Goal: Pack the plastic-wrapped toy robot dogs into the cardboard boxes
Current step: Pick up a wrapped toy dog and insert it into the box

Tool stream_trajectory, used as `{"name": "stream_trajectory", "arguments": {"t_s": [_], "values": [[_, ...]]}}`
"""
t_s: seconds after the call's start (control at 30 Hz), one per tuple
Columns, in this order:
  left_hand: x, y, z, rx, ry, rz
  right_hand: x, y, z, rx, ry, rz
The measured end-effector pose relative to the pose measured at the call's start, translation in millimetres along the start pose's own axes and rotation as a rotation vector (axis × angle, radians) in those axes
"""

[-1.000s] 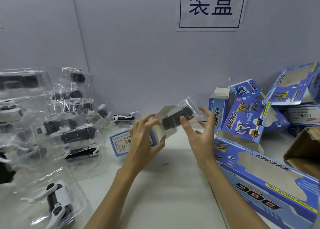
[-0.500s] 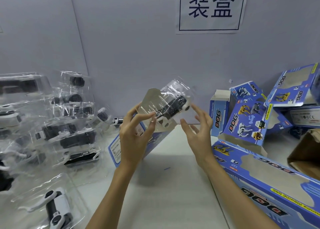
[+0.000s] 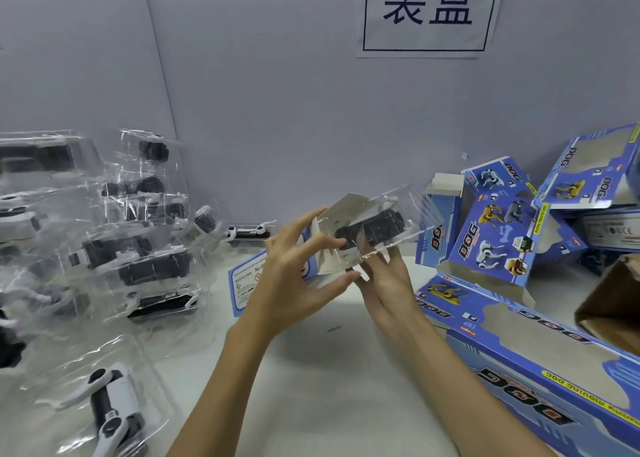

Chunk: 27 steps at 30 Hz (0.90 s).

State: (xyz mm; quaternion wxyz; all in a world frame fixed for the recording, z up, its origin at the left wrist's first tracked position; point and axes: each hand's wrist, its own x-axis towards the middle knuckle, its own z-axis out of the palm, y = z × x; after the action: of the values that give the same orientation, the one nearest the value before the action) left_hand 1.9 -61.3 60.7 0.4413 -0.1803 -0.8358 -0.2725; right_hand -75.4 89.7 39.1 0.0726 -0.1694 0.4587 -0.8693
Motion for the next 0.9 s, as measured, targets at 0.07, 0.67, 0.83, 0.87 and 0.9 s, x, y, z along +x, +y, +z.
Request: {"name": "stream_trajectory", "arguments": {"t_s": [0.07, 0.67, 0.83, 0.87, 0.9], "values": [[-0.6, 1.1, -2.4, -0.019, 0.025, -0.008, -0.7, 1.2, 3.0, -0.005, -0.015, -0.025], [-12.9, 9.4, 22.4, -0.104, 0.261, -0.230, -19.4, 15.7, 1.4, -0.315, -0.068, -0.102], [-18.9, 7.0, 15.9, -0.337, 0.185, -0.284, -22.1, -4.5, -7.3, 0.028, -0.065, 0.101], [-20.5, 5.8, 15.8, -0.307, 0.162, -0.266, -22.4, -6.1, -6.4, 0.032, -0.069, 0.083], [-20.2, 4.6, 15.8, -0.268, 0.157, -0.250, -22.0, -8.1, -4.8, 0.027, -0.074, 0.046]]}}
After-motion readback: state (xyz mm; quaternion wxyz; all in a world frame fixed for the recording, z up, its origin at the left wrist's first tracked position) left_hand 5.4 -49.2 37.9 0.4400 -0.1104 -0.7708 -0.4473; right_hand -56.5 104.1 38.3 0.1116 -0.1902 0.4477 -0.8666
